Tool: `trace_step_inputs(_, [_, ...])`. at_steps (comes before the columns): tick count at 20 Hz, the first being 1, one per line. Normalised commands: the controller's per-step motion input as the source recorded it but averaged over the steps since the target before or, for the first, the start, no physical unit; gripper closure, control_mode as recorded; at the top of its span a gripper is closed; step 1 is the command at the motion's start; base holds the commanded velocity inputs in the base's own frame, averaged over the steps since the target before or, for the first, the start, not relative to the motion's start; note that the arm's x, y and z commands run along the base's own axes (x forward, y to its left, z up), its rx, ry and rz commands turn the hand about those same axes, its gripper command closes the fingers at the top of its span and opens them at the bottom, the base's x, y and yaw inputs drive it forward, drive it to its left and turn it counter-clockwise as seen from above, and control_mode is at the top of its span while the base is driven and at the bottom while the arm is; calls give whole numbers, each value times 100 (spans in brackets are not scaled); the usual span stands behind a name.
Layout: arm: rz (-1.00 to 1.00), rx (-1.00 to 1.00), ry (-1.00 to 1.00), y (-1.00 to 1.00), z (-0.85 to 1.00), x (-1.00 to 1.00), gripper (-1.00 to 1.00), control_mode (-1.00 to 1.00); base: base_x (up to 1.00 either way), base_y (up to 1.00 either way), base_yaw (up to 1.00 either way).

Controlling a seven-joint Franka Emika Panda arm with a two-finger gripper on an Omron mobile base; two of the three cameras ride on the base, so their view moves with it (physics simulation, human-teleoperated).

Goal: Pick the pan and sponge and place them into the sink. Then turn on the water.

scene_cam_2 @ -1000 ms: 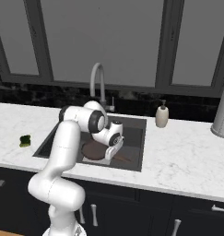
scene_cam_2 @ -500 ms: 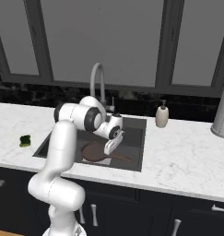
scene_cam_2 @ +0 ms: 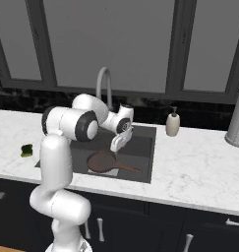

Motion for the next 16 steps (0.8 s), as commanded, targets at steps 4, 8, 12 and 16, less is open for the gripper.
trace_step_inputs(4, [0, 0, 0, -7, 98, -70, -100, -100, 0, 0, 0])
trace_step_inputs(8, [0, 0, -1, 0, 86, -68, -100, -100, 0, 0, 0])
trace_step_inputs(12, [0, 0, -5, 0, 83, -78, -100, -100, 0, 0, 0])
trace_step_inputs(16, [0, 0, -3, 1, 71, -68, -100, -100, 0, 0, 0])
